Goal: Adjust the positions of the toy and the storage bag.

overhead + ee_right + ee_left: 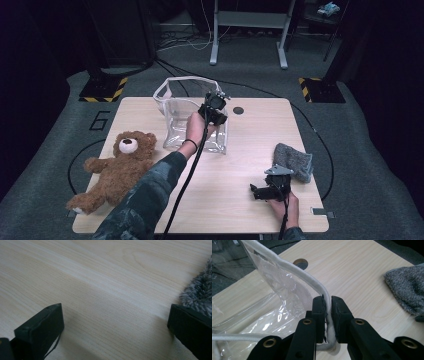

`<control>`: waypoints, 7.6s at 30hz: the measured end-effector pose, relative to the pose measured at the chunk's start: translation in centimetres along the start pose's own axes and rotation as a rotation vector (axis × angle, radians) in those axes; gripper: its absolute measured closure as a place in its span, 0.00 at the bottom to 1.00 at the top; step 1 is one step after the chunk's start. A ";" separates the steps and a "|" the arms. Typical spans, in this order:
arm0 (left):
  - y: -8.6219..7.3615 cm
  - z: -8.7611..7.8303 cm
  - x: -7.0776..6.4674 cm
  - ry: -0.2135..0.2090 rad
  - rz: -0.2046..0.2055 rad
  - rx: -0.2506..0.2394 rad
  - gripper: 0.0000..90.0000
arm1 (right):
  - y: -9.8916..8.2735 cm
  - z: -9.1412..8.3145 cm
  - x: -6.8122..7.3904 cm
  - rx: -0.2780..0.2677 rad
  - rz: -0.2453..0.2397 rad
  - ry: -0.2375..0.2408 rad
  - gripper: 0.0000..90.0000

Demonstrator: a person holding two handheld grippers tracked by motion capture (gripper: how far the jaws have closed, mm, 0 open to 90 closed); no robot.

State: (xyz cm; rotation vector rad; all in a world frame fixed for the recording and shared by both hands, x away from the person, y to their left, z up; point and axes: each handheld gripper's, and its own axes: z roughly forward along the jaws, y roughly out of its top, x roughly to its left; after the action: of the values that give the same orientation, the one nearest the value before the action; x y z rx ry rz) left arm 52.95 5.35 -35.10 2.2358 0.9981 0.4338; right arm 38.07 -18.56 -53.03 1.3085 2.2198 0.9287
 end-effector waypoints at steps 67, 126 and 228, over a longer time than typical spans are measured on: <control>-4.6 -4.8 12.9 0.248 -0.175 -0.019 0.56 | 0.0 0.0 0.0 -0.002 -0.004 0.000 0.00; -5.9 -5.6 11.6 0.122 -0.123 -0.090 0.85 | 11.4 8.1 3.5 -0.004 0.006 -0.045 0.94; -17.0 -15.1 9.2 0.091 -0.274 -0.153 0.02 | -1.7 -3.5 0.5 -0.040 0.064 -0.024 0.05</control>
State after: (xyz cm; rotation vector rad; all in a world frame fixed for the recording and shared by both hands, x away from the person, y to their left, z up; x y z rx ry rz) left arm 41.88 27.22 -35.04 1.9237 1.2550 0.4751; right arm 34.59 -19.85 -51.81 1.3727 2.1416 0.9696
